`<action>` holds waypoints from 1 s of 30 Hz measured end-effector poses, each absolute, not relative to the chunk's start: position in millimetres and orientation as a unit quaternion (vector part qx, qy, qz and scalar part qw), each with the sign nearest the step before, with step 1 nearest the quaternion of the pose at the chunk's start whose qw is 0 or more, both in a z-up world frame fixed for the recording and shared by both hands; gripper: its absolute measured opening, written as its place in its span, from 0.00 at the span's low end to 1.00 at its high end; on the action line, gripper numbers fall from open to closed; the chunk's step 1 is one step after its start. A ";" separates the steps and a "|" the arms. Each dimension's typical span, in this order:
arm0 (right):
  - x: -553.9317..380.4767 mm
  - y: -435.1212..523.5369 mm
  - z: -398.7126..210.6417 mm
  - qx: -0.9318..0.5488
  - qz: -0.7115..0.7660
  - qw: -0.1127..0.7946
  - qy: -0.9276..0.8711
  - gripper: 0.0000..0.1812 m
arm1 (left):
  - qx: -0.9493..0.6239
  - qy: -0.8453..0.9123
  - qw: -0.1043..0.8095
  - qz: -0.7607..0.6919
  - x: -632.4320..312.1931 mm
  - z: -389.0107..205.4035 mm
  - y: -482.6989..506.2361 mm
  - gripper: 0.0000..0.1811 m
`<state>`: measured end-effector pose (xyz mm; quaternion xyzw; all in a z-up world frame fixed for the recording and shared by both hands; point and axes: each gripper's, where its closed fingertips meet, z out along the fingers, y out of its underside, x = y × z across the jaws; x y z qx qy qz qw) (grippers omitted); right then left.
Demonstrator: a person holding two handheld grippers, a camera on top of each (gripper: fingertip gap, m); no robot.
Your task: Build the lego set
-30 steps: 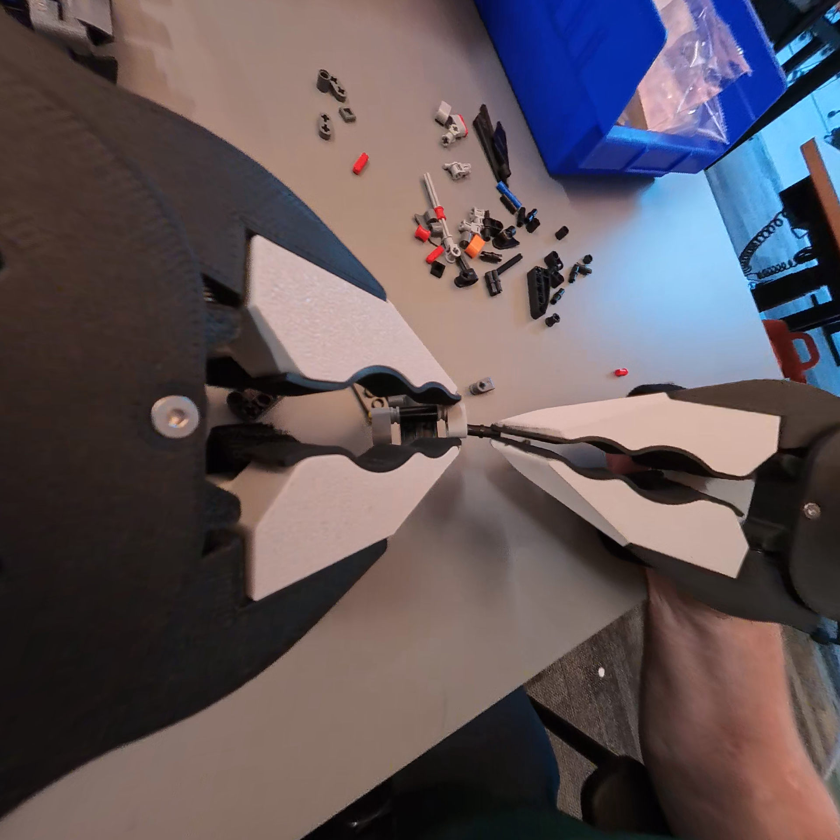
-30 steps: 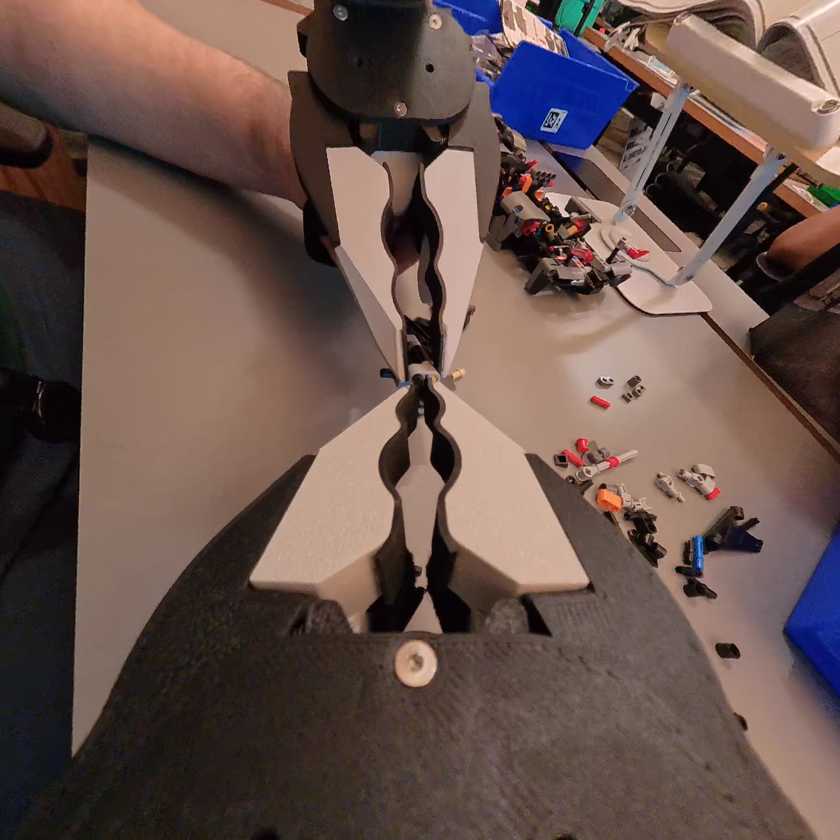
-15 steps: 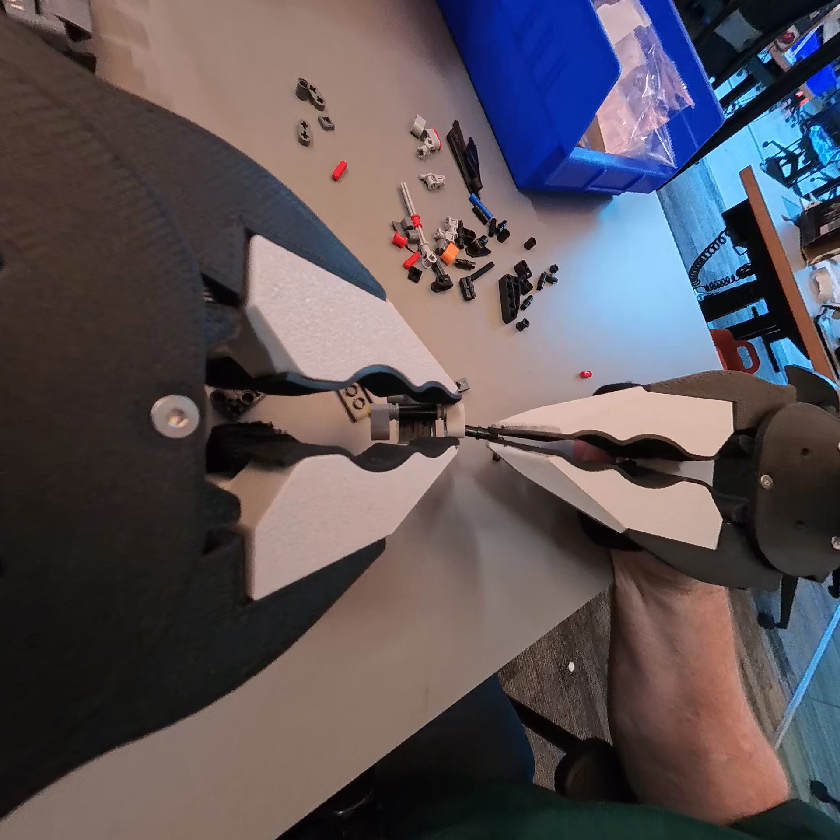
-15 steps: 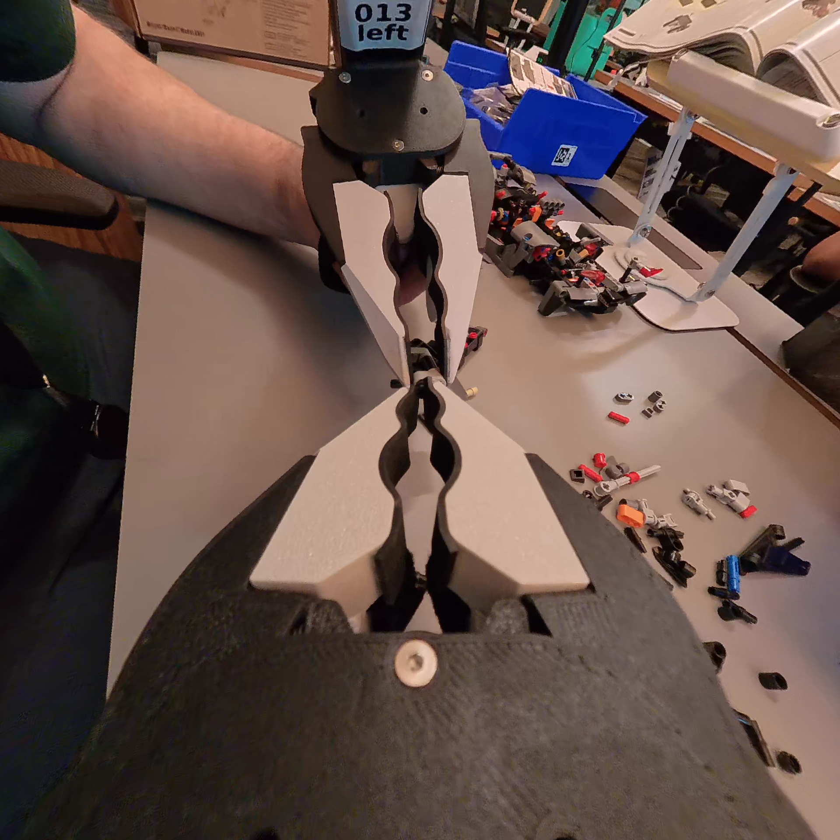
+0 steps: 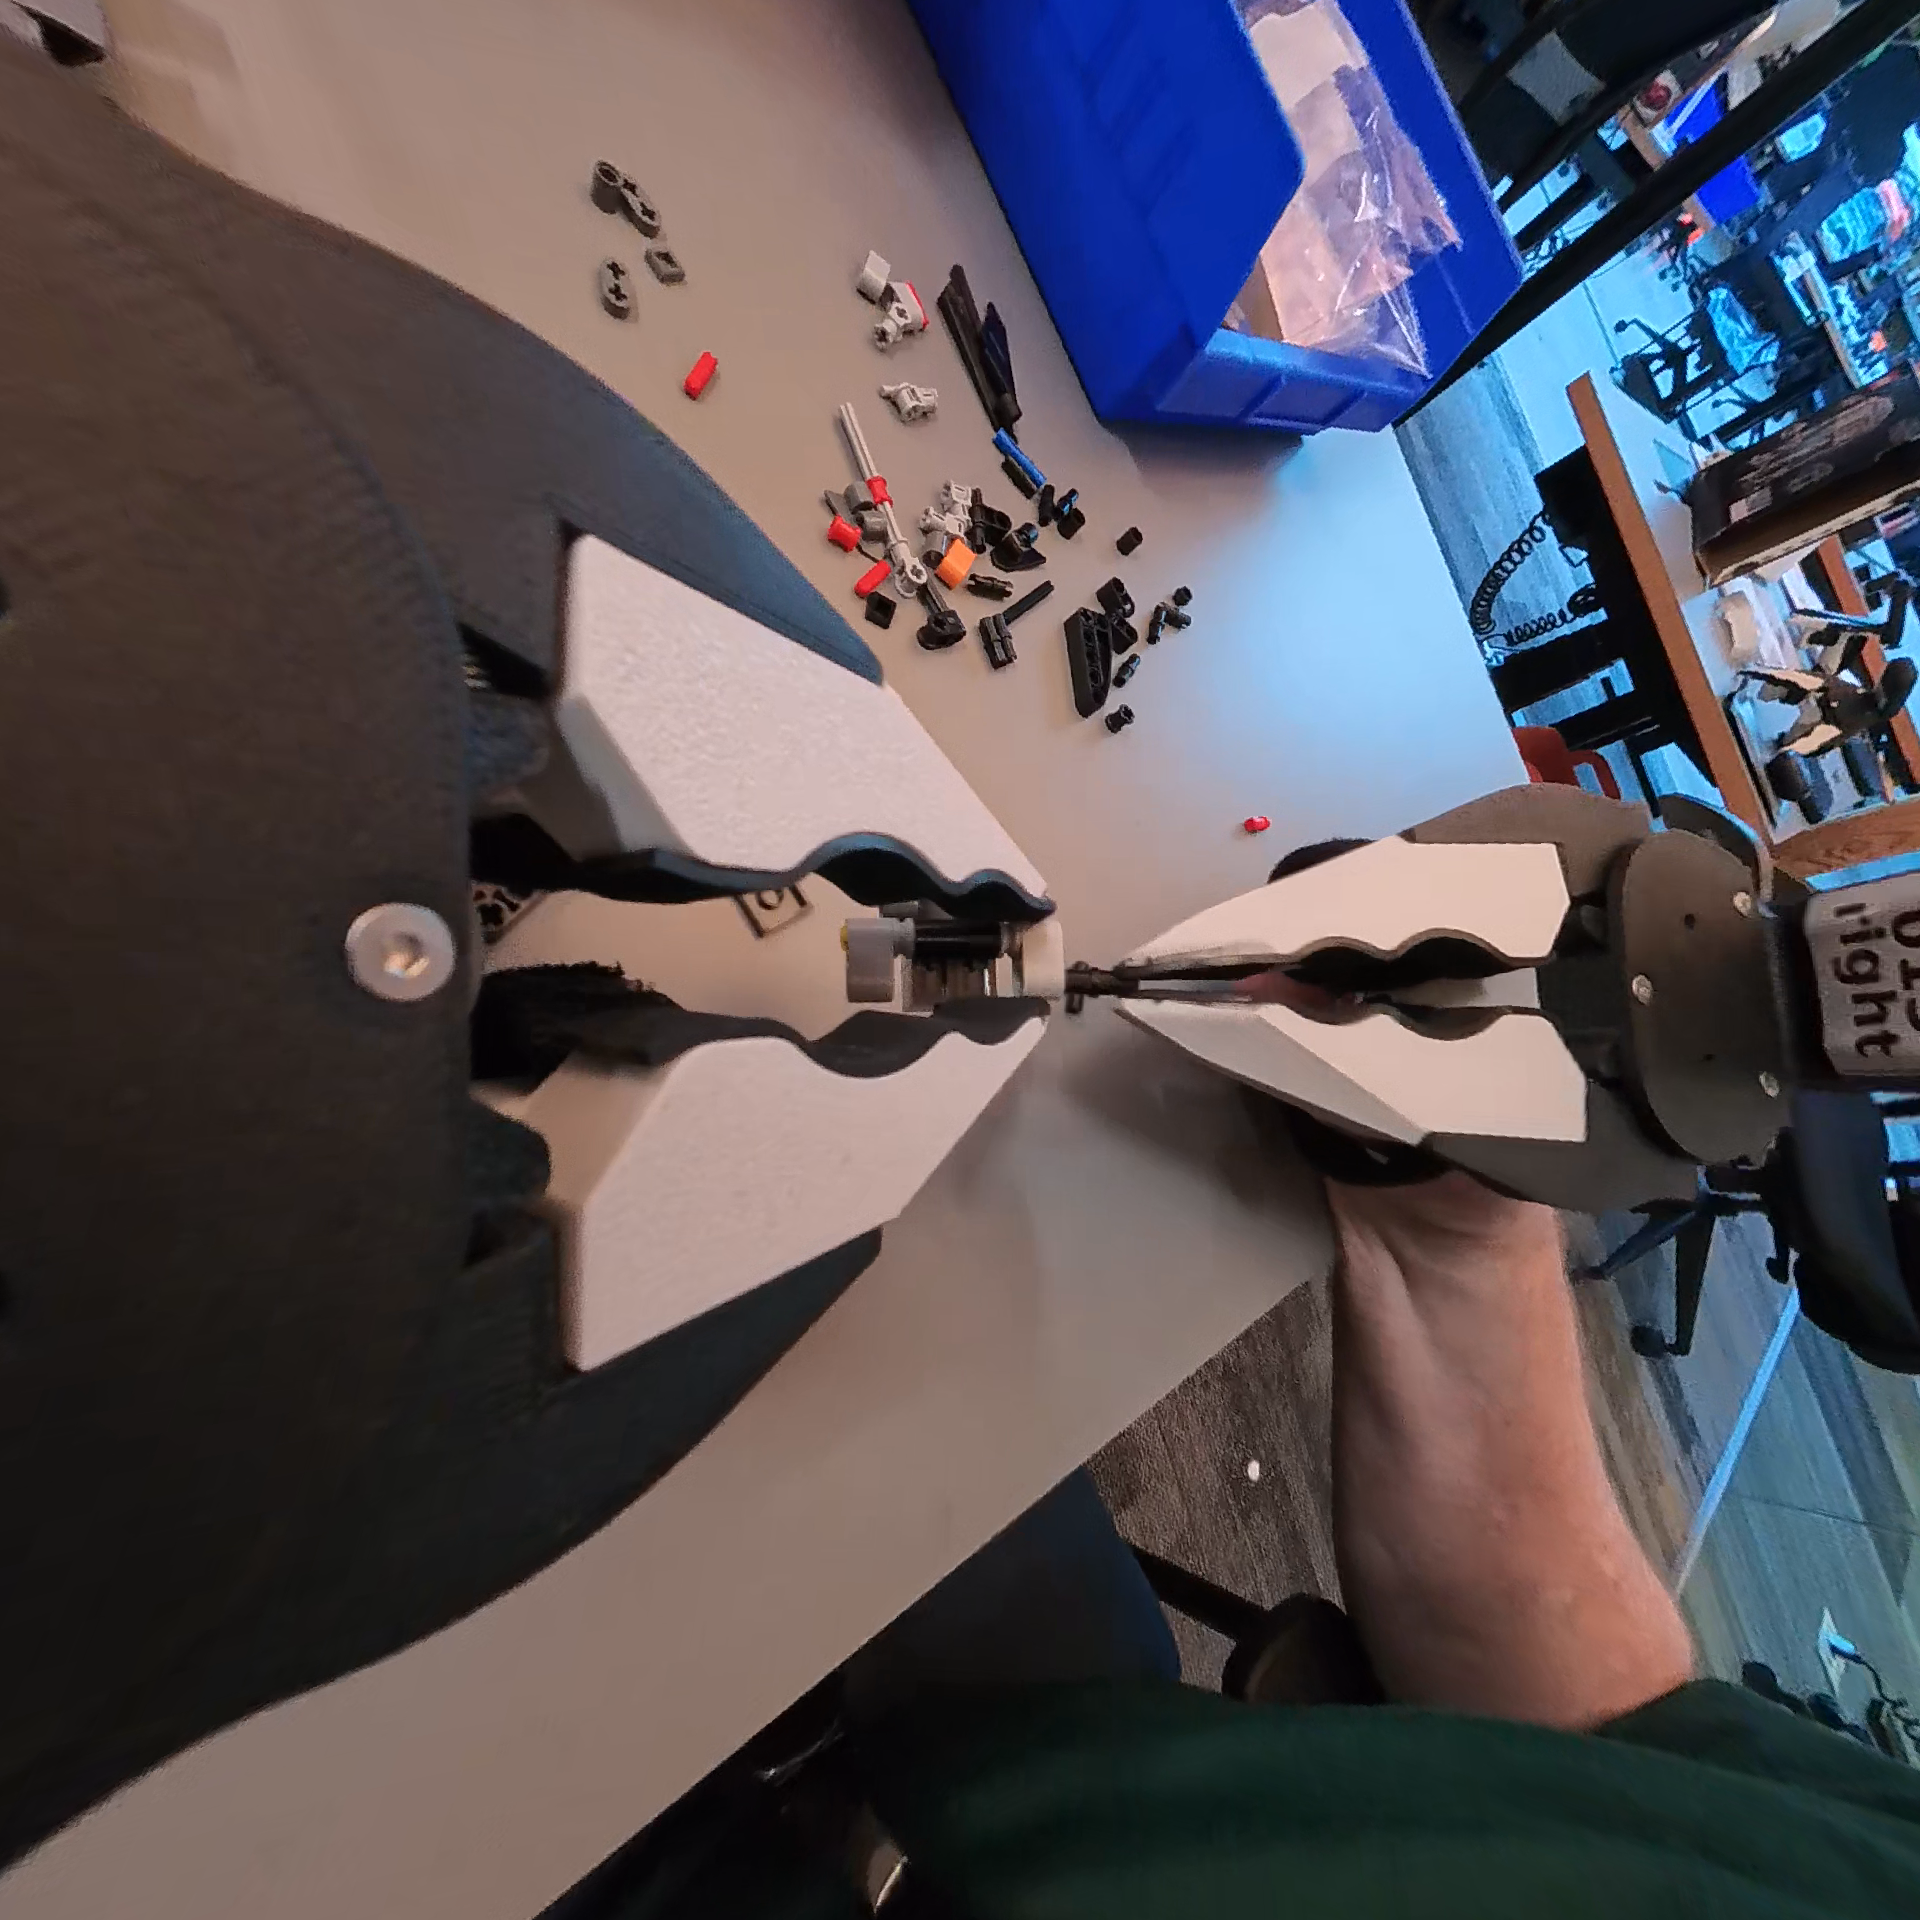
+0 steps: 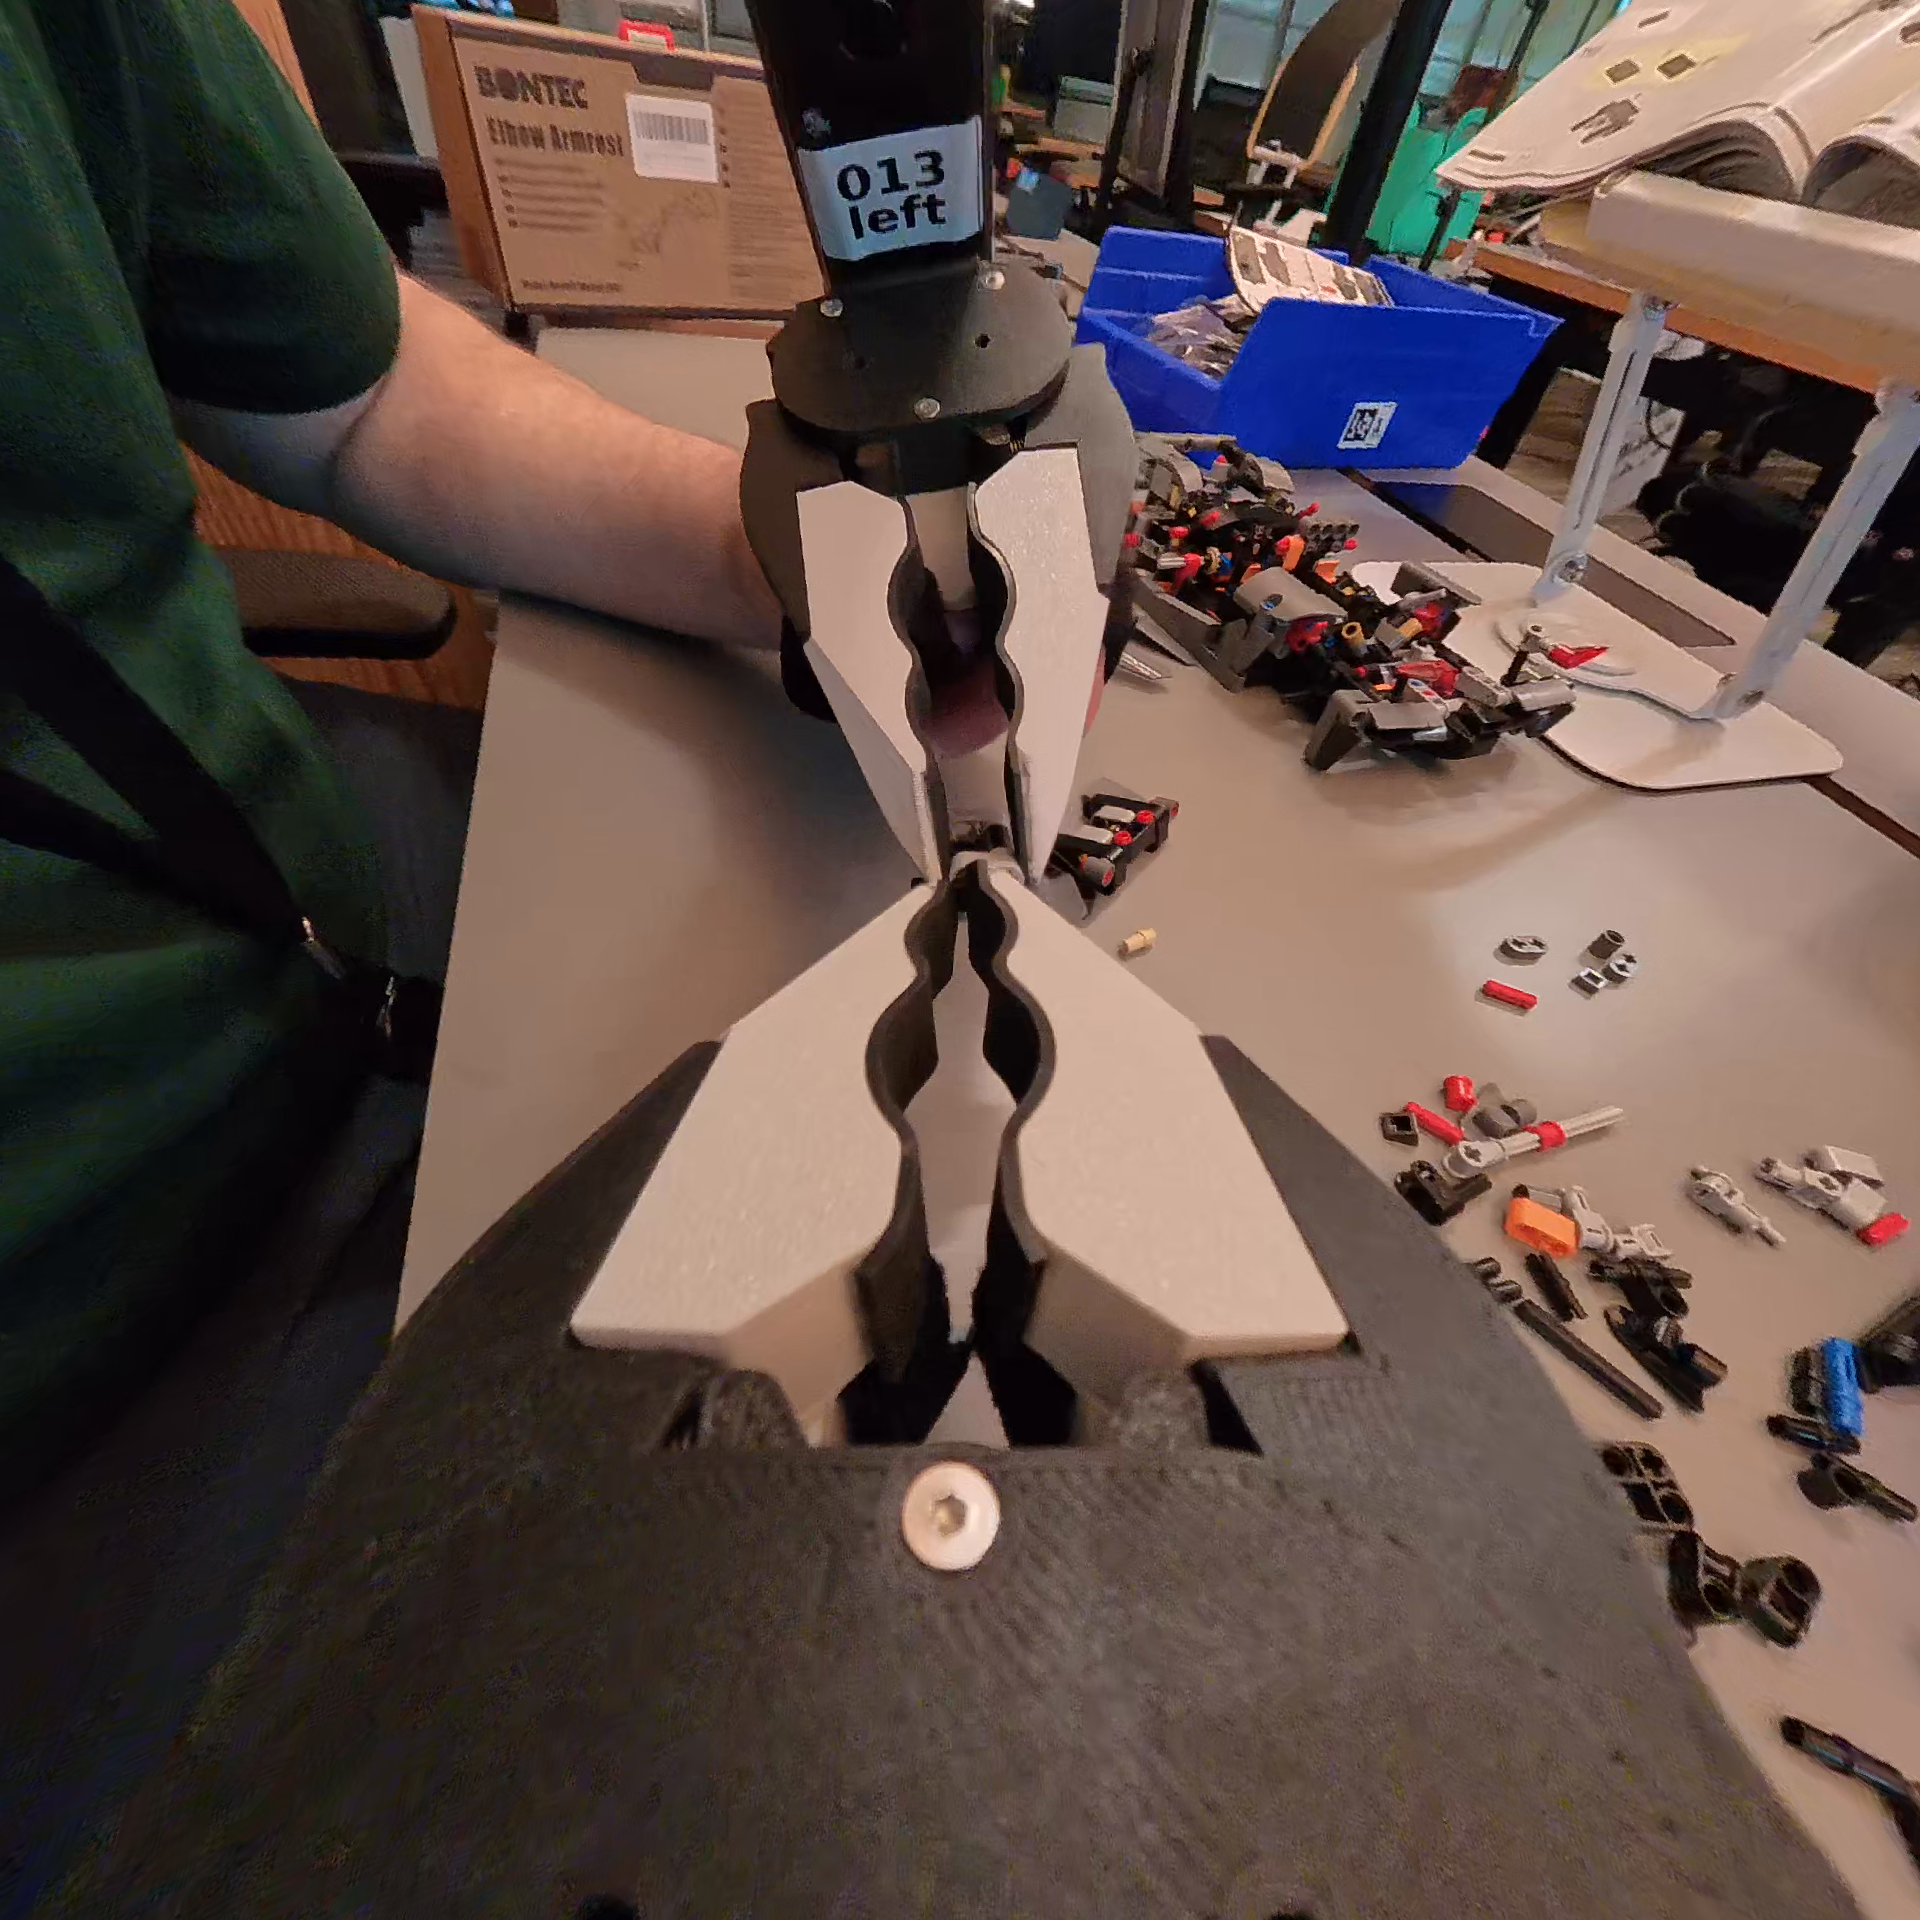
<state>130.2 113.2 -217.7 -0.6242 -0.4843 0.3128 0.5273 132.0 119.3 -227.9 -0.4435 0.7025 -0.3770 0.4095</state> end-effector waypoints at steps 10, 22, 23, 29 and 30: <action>128.0 109.8 -218.1 -0.620 0.329 0.520 -0.487 0.00 | -0.441 0.710 0.408 -0.369 133.4 -231.3 115.7 0.06; 133.9 112.5 -211.2 -0.618 0.343 0.531 -0.468 0.00 | -0.440 0.678 0.412 -0.420 131.1 -216.2 116.5 0.07; 134.2 112.8 -211.2 -0.619 0.342 0.531 -0.467 0.00 | -0.440 0.677 0.410 -0.425 131.0 -215.5 116.4 0.07; 134.6 113.7 -210.0 -0.617 0.335 0.537 -0.467 0.00 | -0.445 0.674 0.404 -0.430 131.6 -217.6 117.5 0.07; 134.6 114.4 -211.0 -0.619 0.332 0.536 -0.467 0.00 | -0.448 0.675 0.401 -0.428 132.2 -219.7 118.4 0.07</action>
